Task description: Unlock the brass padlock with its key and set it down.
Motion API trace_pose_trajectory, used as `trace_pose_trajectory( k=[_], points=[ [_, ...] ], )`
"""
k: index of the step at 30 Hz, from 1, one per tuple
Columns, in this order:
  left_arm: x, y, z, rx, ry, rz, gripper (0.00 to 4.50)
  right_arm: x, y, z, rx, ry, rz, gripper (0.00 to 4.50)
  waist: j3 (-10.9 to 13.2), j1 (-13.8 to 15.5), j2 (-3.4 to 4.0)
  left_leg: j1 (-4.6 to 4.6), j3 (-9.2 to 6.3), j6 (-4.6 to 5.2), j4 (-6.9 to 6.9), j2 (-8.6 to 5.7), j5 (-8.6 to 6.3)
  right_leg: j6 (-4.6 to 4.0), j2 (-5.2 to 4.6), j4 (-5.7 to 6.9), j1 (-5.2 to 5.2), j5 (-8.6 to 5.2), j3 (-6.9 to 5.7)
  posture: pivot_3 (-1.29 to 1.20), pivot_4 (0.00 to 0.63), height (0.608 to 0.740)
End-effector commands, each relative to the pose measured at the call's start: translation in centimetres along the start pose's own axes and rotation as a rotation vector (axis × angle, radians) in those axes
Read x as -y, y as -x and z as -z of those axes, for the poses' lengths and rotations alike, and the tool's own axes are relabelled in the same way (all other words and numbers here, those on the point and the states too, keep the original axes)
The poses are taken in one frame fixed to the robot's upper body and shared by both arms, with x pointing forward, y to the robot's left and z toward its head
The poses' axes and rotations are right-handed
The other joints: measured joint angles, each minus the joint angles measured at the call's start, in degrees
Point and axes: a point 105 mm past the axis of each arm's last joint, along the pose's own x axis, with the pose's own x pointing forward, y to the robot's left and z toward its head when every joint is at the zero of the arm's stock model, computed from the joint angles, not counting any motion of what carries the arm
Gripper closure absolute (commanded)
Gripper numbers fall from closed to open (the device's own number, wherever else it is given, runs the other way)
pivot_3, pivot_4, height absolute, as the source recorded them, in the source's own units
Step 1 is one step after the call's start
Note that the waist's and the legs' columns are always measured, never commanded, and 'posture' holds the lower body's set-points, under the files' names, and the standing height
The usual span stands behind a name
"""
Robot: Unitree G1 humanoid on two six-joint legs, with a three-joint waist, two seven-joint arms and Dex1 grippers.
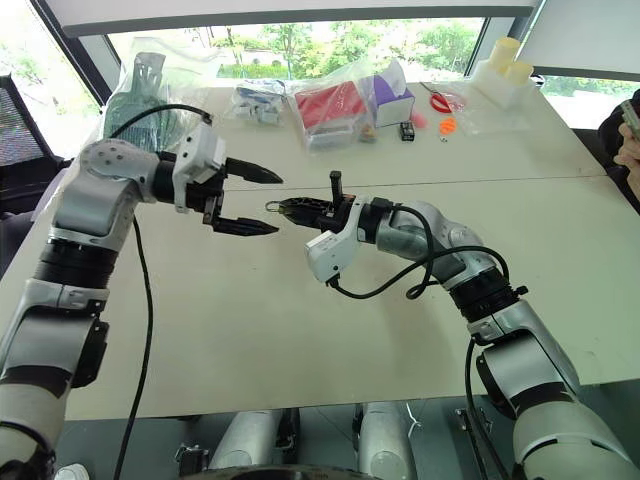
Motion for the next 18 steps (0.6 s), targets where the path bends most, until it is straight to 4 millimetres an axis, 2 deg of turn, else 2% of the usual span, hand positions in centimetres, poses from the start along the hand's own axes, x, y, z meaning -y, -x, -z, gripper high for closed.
trace_pose_trajectory(
  k=[1, 7, 18],
  points=[
    [-0.5, 0.8, -1.7, 0.038, -0.047, -0.032, 1.82, 1.5, 0.3, 0.0, 0.004, 0.001, 0.056, 4.36, 0.0, 0.1, 0.0, 0.0, 0.0, 0.0, 0.0, 0.0, 0.0, 0.0, 0.0, 0.0, 0.0, 0.0, 0.0, 0.0, 0.15, 0.74],
    [-0.4, 1.1, -1.7, 0.04, -0.035, -0.032, 4.42, 1.3, 0.3, 0.0, 0.004, 0.0, 0.046, 4.36, 0.0, 0.0, 0.0, 0.0, 0.01, 0.0, 0.0, 0.0, 0.0, 0.0, 0.0, 0.0, 0.0, 0.0, 0.0, 0.0, 0.15, 0.74],
    [0.2, 0.5, 0.4, -0.022, -0.005, -0.029, 4.47, 1.4, 0.5, 0.0, 0.007, -0.001, 0.042, 4.36, 0.0, 0.0, 0.0, 0.0, 0.02, -0.01, 0.0, 0.0, 0.01, 0.0, 0.0, 0.0, 0.0, 0.0, 0.01, 0.0, 0.15, 0.74]
  ],
)
